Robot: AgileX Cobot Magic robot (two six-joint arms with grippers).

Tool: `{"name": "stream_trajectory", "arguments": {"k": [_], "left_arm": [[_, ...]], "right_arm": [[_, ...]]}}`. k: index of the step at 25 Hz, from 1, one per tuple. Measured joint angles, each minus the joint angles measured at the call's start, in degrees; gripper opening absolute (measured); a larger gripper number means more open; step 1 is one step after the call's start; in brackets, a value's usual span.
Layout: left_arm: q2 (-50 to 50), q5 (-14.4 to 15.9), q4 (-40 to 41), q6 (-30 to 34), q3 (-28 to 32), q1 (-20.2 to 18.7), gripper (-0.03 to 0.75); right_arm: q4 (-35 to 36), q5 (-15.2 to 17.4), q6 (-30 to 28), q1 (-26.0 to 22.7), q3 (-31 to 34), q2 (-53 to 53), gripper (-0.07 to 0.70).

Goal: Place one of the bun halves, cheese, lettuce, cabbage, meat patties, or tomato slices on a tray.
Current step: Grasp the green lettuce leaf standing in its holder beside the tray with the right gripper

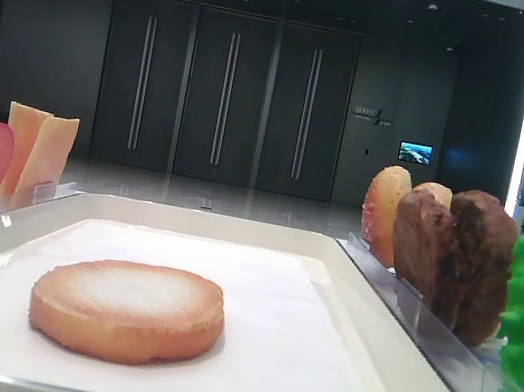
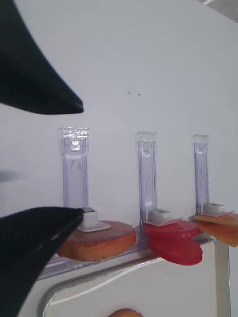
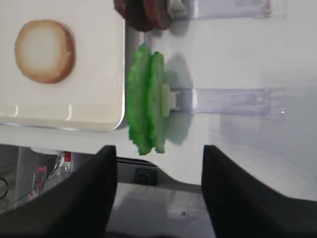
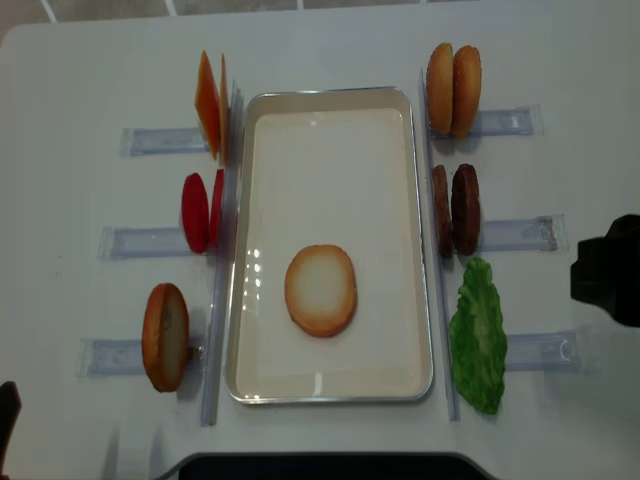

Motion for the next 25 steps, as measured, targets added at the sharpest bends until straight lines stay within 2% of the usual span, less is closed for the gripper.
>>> {"name": "stream_trajectory", "arguments": {"k": [4,6,8,16,19,25], "left_arm": [[0.0,0.0,0.0,0.0,0.0,0.0,0.454],[0.0,0.0,0.0,0.0,0.0,0.0,0.454],[0.0,0.0,0.0,0.0,0.0,0.0,0.454],[0.0,0.0,0.0,0.0,0.0,0.0,0.454],[0.0,0.0,0.0,0.0,0.0,0.0,0.454],[0.0,0.0,0.0,0.2,0.0,0.0,0.454]], "right_arm": [[-3.9,0.0,11.9,15.1,0.0,2.7,0.37],[-7.4,0.0,15.6,20.2,0.0,5.2,0.37],[-8.8,0.0,17.5,23.0,0.0,8.1,0.379],[-10.4,-0.2,18.2,23.8,0.0,12.0,0.459],[-11.1,-1.3,18.2,21.5,0.0,12.0,0.462],[-9.3,-6.1,15.0,15.2,0.0,12.8,0.465]]}}
